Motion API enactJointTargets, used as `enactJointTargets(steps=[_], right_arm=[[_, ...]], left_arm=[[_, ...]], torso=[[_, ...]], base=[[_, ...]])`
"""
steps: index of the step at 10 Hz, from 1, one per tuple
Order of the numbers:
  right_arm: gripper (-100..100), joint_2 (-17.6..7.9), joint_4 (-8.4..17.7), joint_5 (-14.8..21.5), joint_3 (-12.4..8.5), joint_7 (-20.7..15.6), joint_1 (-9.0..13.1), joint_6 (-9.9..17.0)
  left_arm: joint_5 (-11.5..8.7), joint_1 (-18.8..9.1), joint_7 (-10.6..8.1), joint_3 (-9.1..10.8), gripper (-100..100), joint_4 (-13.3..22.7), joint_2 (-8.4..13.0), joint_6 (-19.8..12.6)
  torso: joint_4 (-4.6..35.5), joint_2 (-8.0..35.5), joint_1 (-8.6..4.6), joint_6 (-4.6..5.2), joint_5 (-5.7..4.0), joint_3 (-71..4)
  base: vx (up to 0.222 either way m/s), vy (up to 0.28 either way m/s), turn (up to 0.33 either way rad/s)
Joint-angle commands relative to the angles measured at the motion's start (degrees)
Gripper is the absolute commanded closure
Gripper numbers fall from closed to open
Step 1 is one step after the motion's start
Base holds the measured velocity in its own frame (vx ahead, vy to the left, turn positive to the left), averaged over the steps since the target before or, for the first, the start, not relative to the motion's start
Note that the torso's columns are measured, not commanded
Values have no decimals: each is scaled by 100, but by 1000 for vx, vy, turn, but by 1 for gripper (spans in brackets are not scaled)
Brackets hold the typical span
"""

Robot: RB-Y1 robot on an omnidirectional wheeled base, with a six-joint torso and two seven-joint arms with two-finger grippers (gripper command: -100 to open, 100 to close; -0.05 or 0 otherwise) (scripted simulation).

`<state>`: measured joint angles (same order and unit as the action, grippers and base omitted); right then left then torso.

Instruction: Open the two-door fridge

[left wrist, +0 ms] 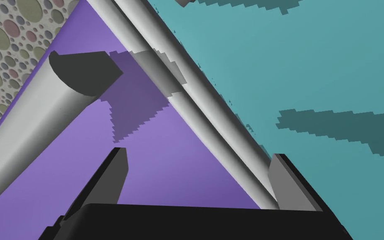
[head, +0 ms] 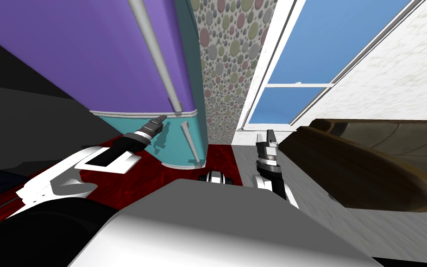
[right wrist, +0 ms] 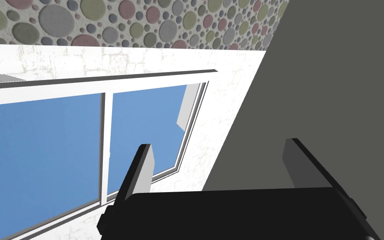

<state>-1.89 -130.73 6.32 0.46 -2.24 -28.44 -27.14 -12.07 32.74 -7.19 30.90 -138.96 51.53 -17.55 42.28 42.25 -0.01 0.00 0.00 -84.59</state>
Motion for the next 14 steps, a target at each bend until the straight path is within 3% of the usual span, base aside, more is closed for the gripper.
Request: enactJointTargets(steps=[1,4,7,10,12,13,14], right_arm=[[0,0,0,0,0,0,0,0],[0,0,0,0,0,0,0,0],[0,-1,0,0,-1,0,0,0],[0,0,0,0,0,0,0,0],[0,0,0,0,0,0,1,0],[0,0,0,0,0,0,1,0],[0,0,0,0,0,0,1,0]], left_arm=[[-102,24,-126,297,-100,-66,467,-456],[-205,48,-246,589,-100,-234,980,-919],[-279,65,-332,798,-100,-505,1336,-1232],[-318,76,-377,906,-100,-825,1544,-1394],[-370,152,-379,981,-100,-792,1502,-1438],[-370,153,-379,981,100,-789,1500,-1437],[-134,-143,-366,701,100,-517,1546,-1212]], torso=[[-1,-2,-8,0,-2,-1],[1,4,5,0,2,2],[7,3,-30,23,-21,-2],[11,-8,-113,49,-63,-14],[-3,-11,-49,20,-24,-11],[-2,-6,-7,8,-5,-6],[-9,-9,22,0,13,-6]], base=[[47,-67,-7],[47,-51,-8],[27,-34,11],[15,-11,1],[0,0,0],[0,-7,-6],[-185,127,-279]])
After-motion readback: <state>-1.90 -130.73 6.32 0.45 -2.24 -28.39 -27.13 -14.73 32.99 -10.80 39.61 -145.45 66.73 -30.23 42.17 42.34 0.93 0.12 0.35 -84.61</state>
